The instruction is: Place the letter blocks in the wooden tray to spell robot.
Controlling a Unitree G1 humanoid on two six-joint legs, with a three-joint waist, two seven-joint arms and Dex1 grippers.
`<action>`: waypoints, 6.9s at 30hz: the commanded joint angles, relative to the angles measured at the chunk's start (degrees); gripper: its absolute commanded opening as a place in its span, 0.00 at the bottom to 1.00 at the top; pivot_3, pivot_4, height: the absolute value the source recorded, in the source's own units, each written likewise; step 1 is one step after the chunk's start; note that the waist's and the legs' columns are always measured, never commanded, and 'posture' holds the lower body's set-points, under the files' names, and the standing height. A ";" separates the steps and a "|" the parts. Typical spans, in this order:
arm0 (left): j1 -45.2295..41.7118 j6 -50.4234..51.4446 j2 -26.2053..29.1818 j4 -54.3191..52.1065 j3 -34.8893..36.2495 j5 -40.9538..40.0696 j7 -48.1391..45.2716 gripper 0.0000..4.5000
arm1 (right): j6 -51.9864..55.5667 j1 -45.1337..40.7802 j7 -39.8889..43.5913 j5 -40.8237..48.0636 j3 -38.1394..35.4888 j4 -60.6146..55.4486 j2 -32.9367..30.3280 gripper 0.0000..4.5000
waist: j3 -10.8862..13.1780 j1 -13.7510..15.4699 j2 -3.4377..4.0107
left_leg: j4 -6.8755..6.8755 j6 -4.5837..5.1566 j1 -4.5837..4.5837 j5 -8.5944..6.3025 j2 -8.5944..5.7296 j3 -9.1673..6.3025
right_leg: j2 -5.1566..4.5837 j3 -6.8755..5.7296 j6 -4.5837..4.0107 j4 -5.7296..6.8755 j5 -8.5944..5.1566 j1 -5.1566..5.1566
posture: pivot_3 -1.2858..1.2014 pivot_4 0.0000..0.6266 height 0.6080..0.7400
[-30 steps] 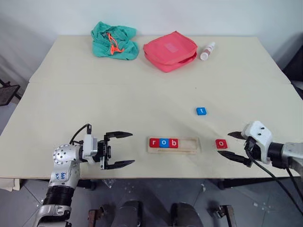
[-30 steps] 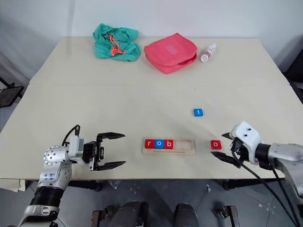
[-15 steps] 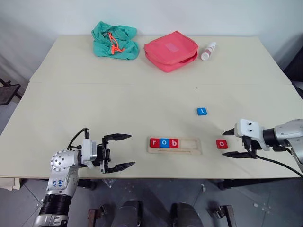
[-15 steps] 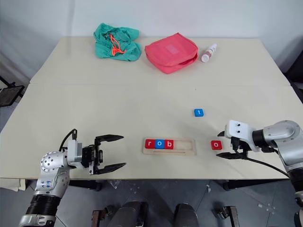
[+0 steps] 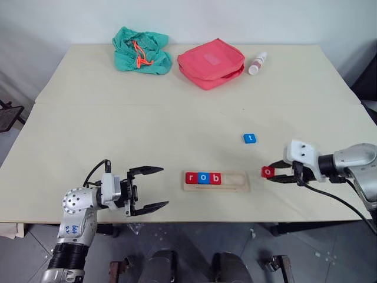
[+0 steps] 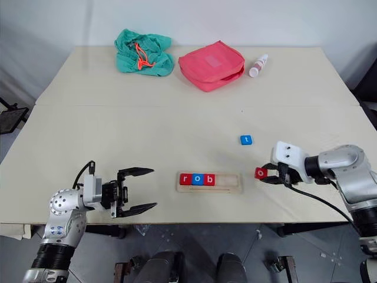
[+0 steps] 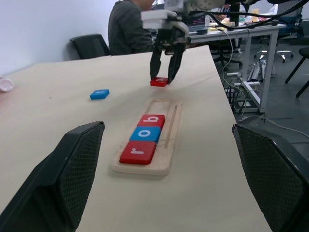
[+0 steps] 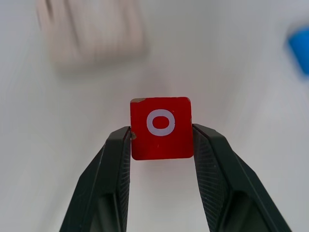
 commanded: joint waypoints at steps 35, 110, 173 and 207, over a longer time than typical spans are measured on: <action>-0.50 -3.06 0.41 1.71 0.68 -0.14 0.02 1.00 | 11.83 -6.98 -2.82 -0.97 11.70 -10.33 9.29 0.56 | 0.00 0.57 -0.01 | -0.02 -0.02 -0.05 -0.01 -0.04 -0.07 | 0.00 -0.02 0.00 0.04 0.00 -0.06 | 0.52 0.24 1.00; -2.28 -3.39 1.07 3.77 0.79 -0.21 -0.54 1.00 | 12.60 7.26 -13.54 2.91 2.06 -13.66 10.48 0.00 | 0.00 1.22 -0.02 | -0.02 -0.02 -0.02 -0.01 -0.03 -0.05 | 0.00 -0.05 0.00 0.06 0.00 -0.04 | 0.52 0.24 1.00; -6.66 -4.33 1.57 10.41 1.22 -0.21 -6.07 1.00 | 14.50 4.96 -53.93 3.70 -15.87 -10.91 35.39 0.33 | -0.01 -0.01 -0.01 | -0.16 -0.02 -0.06 -0.01 -0.07 -0.10 | -0.01 0.08 0.00 0.52 0.00 -0.36 | 0.52 0.24 1.00; -10.58 -3.57 0.34 13.92 0.67 0.08 -8.94 1.00 | 27.07 25.41 -46.05 10.56 -20.60 -37.52 23.45 1.00 | -0.02 -0.16 -0.02 | -0.18 -0.03 -0.07 -0.01 -0.07 0.24 | 0.00 0.36 0.00 0.61 0.00 -0.62 | 0.52 0.24 1.00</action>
